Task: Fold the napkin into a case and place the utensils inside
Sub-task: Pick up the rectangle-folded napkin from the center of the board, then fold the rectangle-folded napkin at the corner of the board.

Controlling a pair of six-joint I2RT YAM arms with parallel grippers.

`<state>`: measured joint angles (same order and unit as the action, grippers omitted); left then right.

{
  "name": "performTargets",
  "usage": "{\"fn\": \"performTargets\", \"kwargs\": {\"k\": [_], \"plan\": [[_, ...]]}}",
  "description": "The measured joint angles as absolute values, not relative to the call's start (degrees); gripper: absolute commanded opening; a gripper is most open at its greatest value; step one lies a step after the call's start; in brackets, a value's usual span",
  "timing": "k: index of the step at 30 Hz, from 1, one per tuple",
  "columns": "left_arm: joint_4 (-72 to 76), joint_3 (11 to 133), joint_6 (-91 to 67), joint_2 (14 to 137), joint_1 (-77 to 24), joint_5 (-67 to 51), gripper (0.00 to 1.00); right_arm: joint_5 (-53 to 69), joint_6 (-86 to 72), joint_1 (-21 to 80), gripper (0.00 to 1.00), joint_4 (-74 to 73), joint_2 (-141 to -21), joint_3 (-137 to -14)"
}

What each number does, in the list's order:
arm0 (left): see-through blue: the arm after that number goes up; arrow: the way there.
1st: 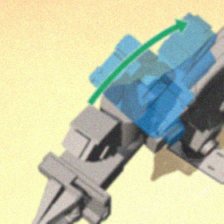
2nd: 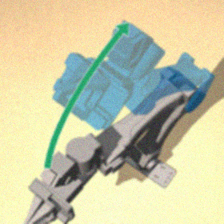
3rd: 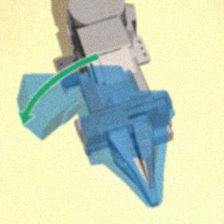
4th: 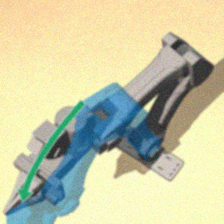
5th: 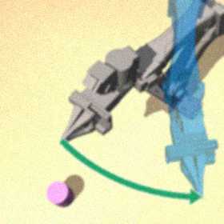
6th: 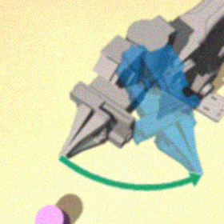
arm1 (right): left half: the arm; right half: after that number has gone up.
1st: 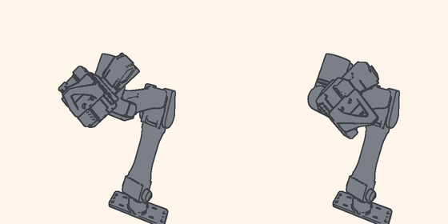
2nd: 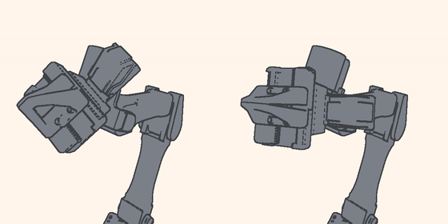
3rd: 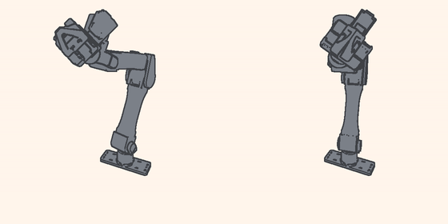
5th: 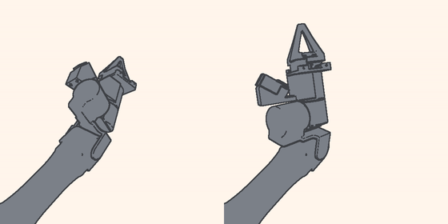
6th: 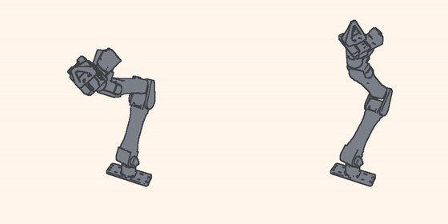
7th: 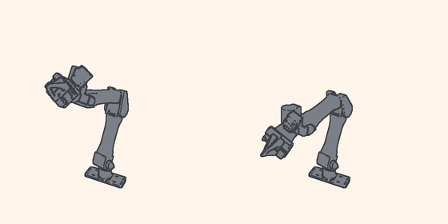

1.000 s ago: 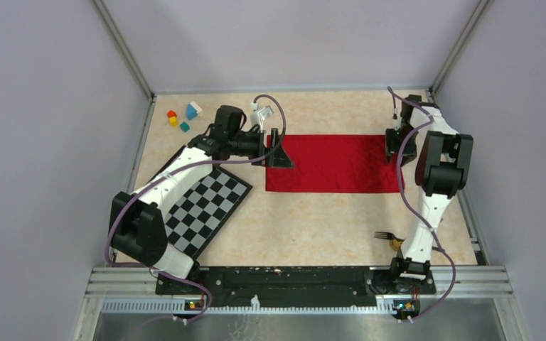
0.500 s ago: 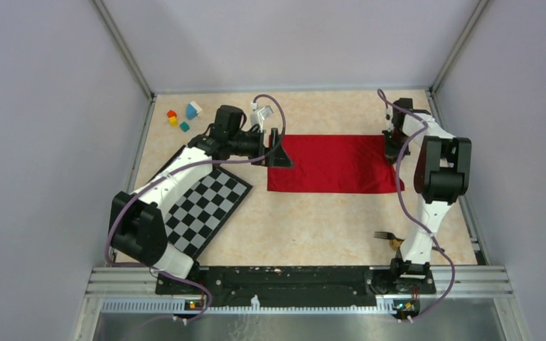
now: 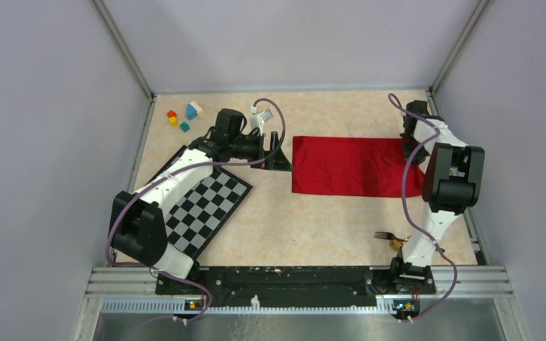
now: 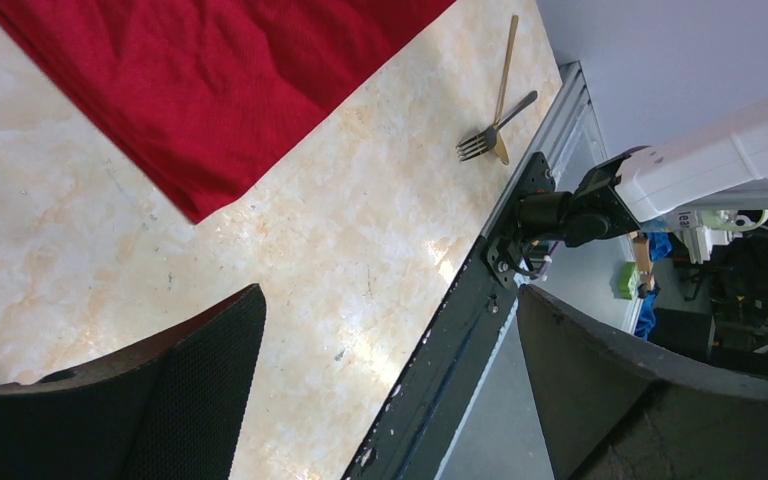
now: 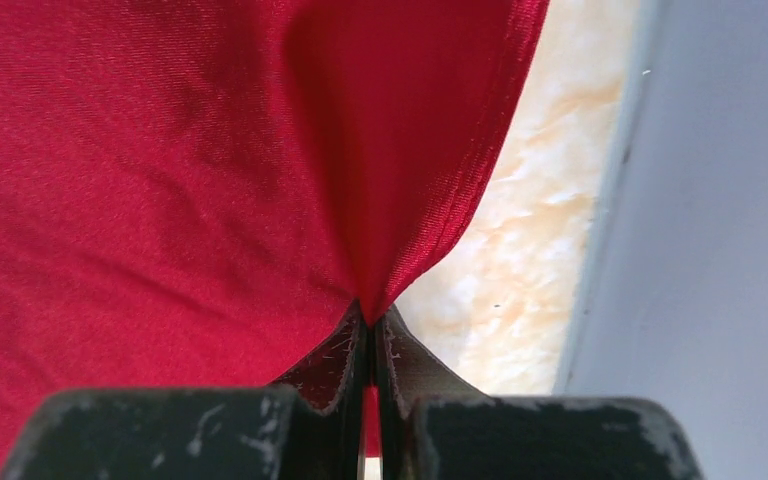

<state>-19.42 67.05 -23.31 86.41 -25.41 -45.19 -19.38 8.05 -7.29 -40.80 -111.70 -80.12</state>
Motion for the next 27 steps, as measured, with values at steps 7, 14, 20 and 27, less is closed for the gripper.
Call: {"fn": "performTargets", "kwargs": {"k": [7, 14, 20, 27], "plan": [[-18.5, 66.4, -23.4, 86.4, -24.8, -45.5, 0.99, -21.2, 8.3, -3.8, 0.0, -38.9, -109.3, -80.0], [-18.0, 65.4, -23.4, 86.4, -24.3, -45.6, 0.99, -17.9, 0.0, 10.2, 0.0, -42.3, -109.6, -80.8], [-18.0, 64.8, -23.4, 86.4, -23.5, -45.6, 0.99, -12.9, -6.7, 20.1, 0.0, -48.3, -113.8, -88.7], [-17.6, 64.0, -23.5, 86.4, -22.4, -45.3, 0.99, -13.3, -10.5, 27.1, 0.0, -54.6, -117.8, -96.9]]}}
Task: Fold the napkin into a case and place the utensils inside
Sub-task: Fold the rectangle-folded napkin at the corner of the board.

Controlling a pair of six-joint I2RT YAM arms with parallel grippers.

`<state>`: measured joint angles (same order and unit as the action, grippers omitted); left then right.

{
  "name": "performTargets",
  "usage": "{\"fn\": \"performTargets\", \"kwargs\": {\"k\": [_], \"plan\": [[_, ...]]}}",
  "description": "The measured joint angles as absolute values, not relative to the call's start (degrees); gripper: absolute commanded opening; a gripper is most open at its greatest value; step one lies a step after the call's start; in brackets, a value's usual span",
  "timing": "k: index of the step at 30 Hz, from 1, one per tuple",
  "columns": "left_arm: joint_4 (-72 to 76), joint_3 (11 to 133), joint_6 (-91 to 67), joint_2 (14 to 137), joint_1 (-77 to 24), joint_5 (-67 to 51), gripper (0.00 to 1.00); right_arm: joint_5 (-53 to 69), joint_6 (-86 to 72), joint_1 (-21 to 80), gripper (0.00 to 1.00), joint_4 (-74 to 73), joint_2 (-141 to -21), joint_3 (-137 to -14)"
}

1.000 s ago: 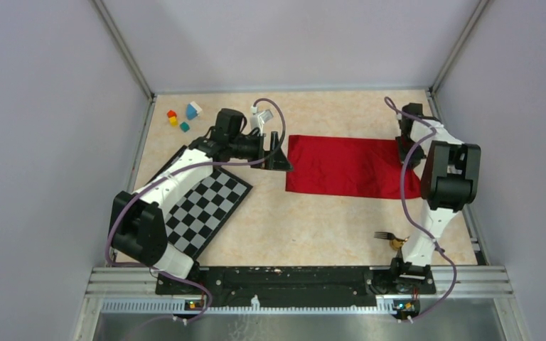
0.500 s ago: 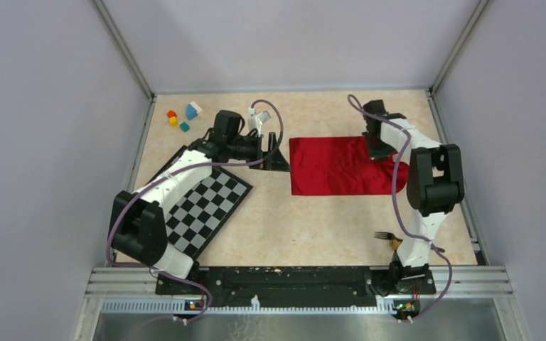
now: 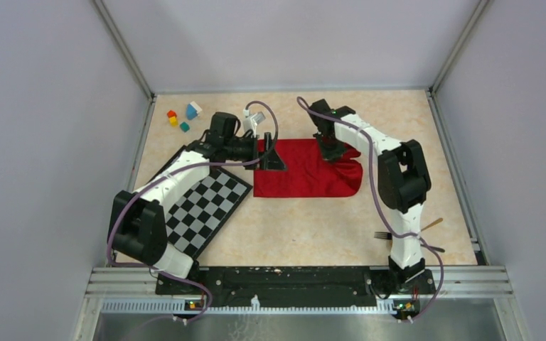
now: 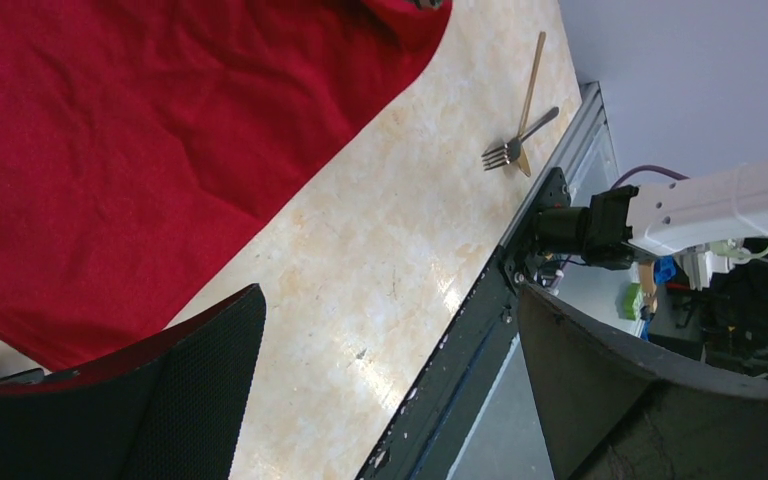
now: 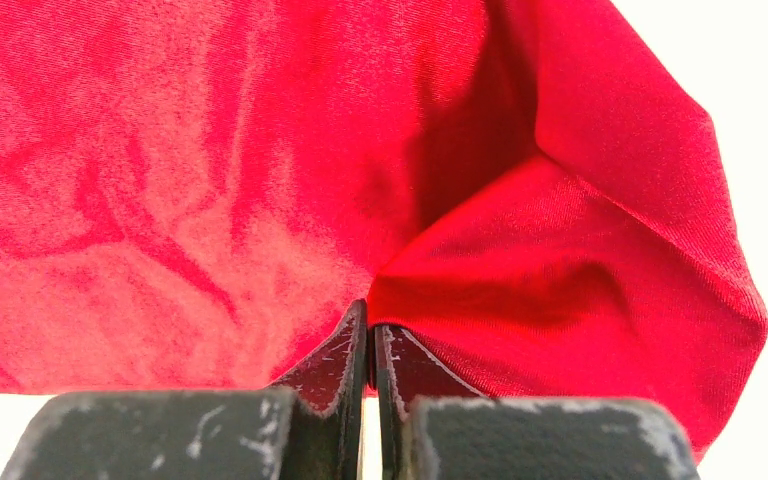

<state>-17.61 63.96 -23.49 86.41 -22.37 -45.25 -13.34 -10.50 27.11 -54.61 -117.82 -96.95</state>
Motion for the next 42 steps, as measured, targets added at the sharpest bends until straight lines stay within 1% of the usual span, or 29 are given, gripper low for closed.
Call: {"fn": "performTargets", "kwargs": {"k": [3, 5, 9, 14, 21, 22, 26, 28, 33, 38, 42], "plan": [[-17.2, 63.1, -23.9, 86.4, -21.4, -44.6, 0.99, -13.7, -11.5, 27.9, 0.0, -55.3, -117.7, -96.9], [-17.1, 62.8, -24.1, 86.7, -20.9, -44.5, 0.99, -13.9, -11.6, 26.4, 0.0, -55.4, -117.6, -96.3], [-16.4, 62.4, -25.3, 87.3, -20.4, -44.6, 0.99, -14.9, -10.1, 20.0, 0.0, -55.7, -115.8, -93.6], [-13.0, 61.7, -29.8, 88.7, -20.5, -44.8, 0.96, -20.4, -5.5, 11.3, 0.0, -56.1, -112.3, -90.7], [-7.5, 62.3, -38.1, 94.6, -22.3, -44.3, 0.95, -23.8, -0.4, 5.7, 0.0, -55.9, -110.5, -90.8], [-6.9, 62.7, -39.3, 95.9, -22.9, -44.1, 0.94, -24.2, 0.1, 5.3, 0.0, -55.9, -110.4, -90.8], [-4.8, 65.1, -42.2, 100.9, -24.4, -43.6, 0.83, -24.8, 1.6, 4.3, 0.0, -56.1, -110.1, -91.4], [-3.8, 66.9, -43.0, 103.7, -24.9, -43.4, 0.76, -24.9, 2.0, 4.3, 0.0, -56.1, -110.1, -92.1], [-4.2, 69.8, -43.4, 109.2, -25.3, -41.0, 0.49, -26.0, 2.0, 7.3, 0.0, -56.4, -109.6, -93.7], [-6.9, 71.6, -41.9, 113.3, -26.0, -36.5, 0.33, -26.9, 1.4, 14.0, 0.0, -59.1, -109.6, -96.6], [-10.3, 71.9, -40.6, 116.0, -26.8, -33.0, 0.27, -26.9, -0.4, 18.7, 0.0, -61.6, -109.6, -100.4]]}}
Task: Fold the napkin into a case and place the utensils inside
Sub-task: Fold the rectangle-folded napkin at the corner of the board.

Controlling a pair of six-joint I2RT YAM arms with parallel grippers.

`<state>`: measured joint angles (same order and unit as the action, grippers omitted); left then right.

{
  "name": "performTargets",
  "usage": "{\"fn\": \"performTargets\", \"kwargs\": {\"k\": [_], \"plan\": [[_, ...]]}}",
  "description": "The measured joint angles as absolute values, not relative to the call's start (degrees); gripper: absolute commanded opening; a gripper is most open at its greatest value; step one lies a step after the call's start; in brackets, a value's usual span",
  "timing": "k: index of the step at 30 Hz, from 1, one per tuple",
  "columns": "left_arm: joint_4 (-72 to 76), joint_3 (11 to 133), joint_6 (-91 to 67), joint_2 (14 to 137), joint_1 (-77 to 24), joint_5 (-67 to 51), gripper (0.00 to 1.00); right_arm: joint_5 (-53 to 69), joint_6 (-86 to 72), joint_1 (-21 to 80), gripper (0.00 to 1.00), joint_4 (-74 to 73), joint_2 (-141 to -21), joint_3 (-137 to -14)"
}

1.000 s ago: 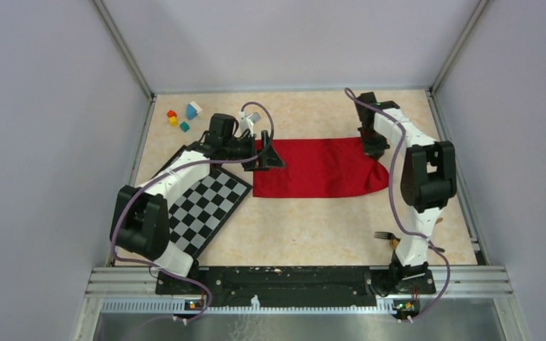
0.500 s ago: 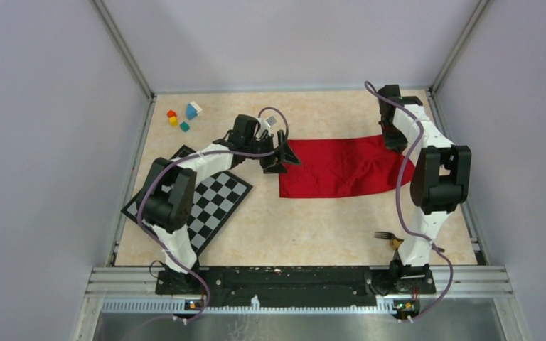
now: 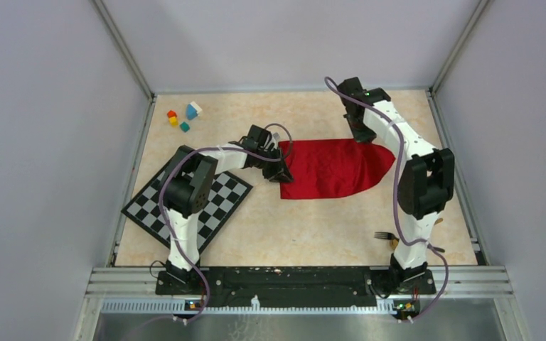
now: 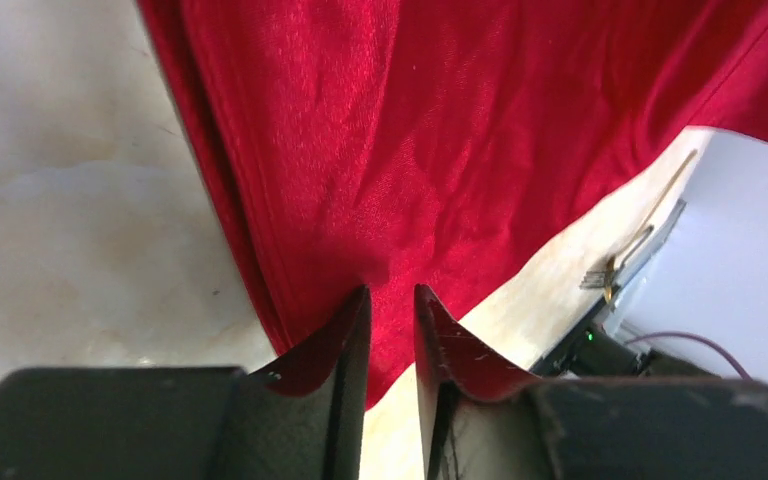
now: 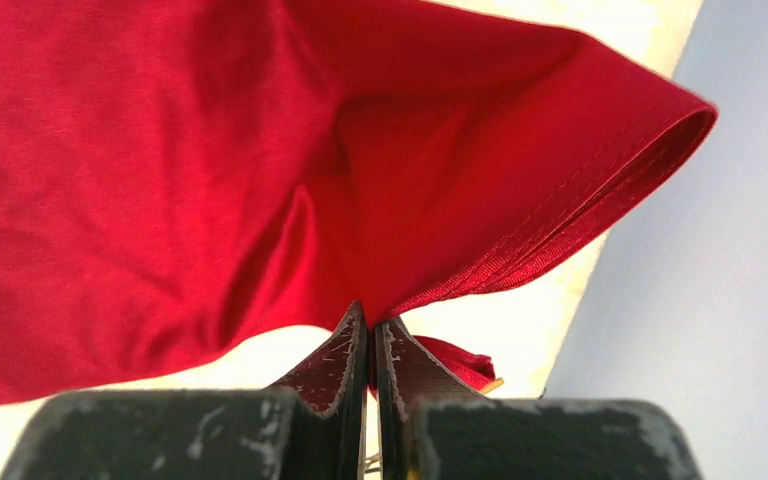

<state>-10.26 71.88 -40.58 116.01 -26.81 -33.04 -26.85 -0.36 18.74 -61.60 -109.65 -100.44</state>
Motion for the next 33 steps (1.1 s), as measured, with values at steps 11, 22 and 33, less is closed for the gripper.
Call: {"fn": "performTargets", "kwargs": {"k": [11, 22, 33], "plan": [[-12.0, 72.2, -40.4, 116.9, -27.0, -32.0, 0.22, -20.6, -5.3, 30.3, 0.0, -65.5, -118.3, -111.0], [-12.1, 72.2, -40.4, 116.9, -27.0, -31.8, 0.19, -1.6, -11.8, 32.1, 0.0, -58.3, -121.5, -110.7], [-11.7, 71.9, -40.6, 116.9, -27.0, -31.9, 0.18, 8.8, -16.4, 32.1, 0.0, -50.7, -121.5, -104.3]]}}
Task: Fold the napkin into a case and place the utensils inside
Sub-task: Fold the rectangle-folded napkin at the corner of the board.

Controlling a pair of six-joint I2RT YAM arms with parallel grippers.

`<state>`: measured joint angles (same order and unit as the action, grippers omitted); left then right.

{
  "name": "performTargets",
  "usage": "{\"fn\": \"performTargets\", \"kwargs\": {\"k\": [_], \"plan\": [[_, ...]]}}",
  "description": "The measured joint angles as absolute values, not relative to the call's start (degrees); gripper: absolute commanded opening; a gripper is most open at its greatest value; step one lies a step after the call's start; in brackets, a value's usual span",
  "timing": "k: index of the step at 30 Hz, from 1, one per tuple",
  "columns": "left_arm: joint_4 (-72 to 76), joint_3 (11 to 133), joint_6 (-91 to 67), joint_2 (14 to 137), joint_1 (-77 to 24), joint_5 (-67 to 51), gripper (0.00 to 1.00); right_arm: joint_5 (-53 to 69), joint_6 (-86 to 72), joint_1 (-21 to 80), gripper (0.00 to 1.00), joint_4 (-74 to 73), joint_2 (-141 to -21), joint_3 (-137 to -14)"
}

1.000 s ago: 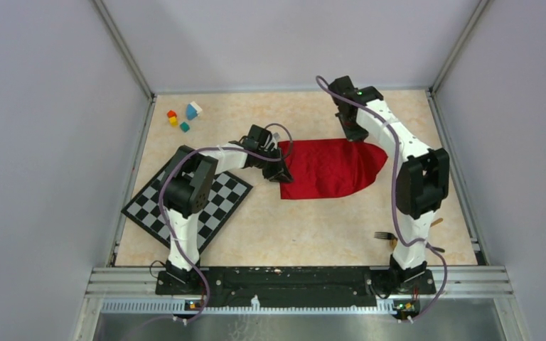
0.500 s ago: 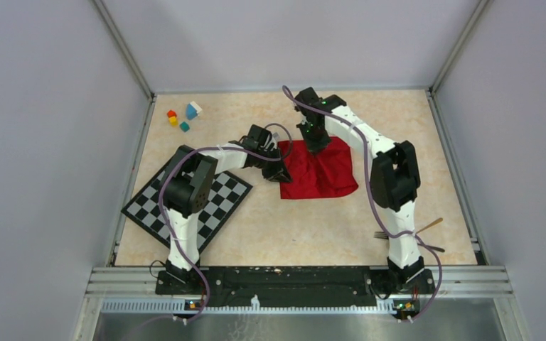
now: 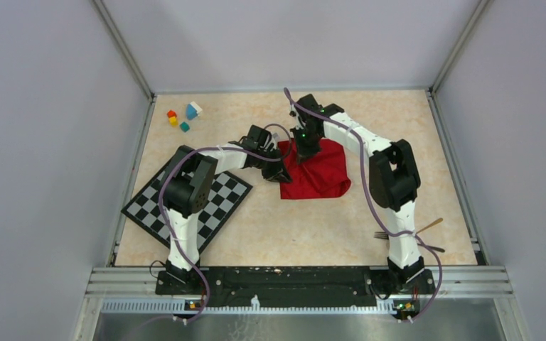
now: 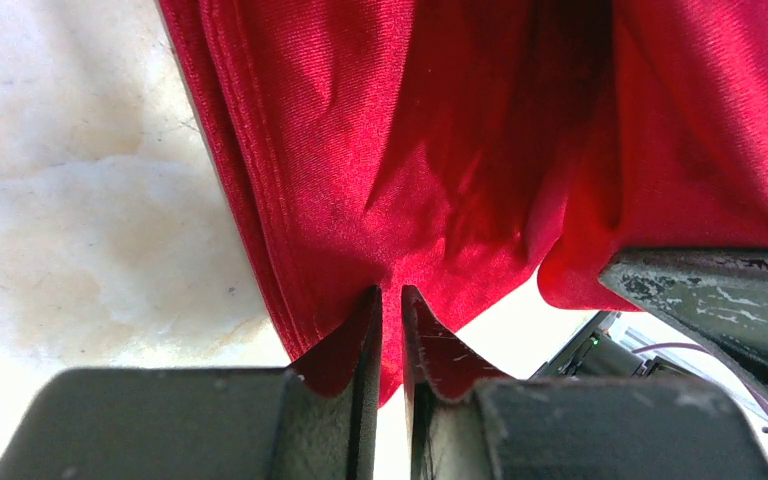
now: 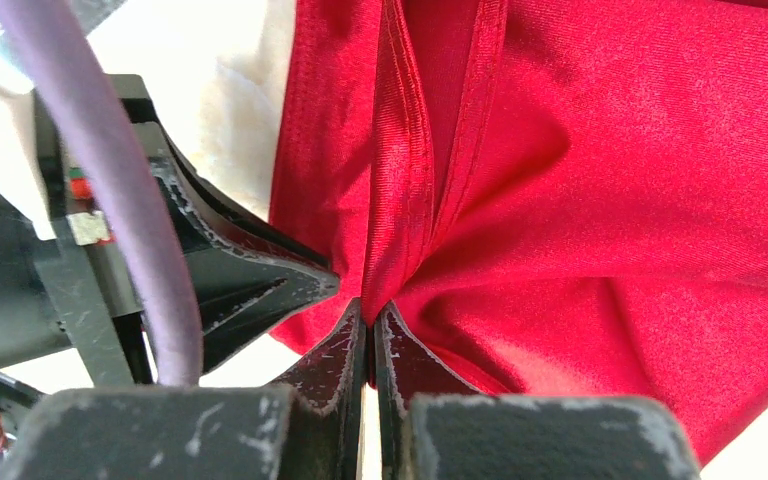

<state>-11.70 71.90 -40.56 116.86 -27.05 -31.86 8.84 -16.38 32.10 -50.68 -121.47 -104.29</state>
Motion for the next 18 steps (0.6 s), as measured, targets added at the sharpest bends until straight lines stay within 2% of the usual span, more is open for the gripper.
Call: {"fn": "performTargets", "kwargs": {"k": [11, 14, 16, 18], "plan": [[-11.6, 71.9, -40.6, 116.9, -27.0, -31.9, 0.18, 11.5, -19.0, 32.2, 0.0, -46.3, -121.6, -104.2], [-11.6, 71.9, -40.6, 116.8, -27.0, -32.0, 0.24, 12.1, -19.7, 32.2, 0.18, -45.4, -122.0, -104.2], [-11.6, 71.8, -40.8, 116.6, -27.0, -32.1, 0.32, 12.7, -20.4, 32.1, 0.28, -44.7, -122.3, -104.0], [-11.7, 71.1, -40.9, 115.7, -26.7, -32.0, 0.38, 13.5, -21.1, 32.1, 0.35, -43.8, -122.4, -103.0]]}}
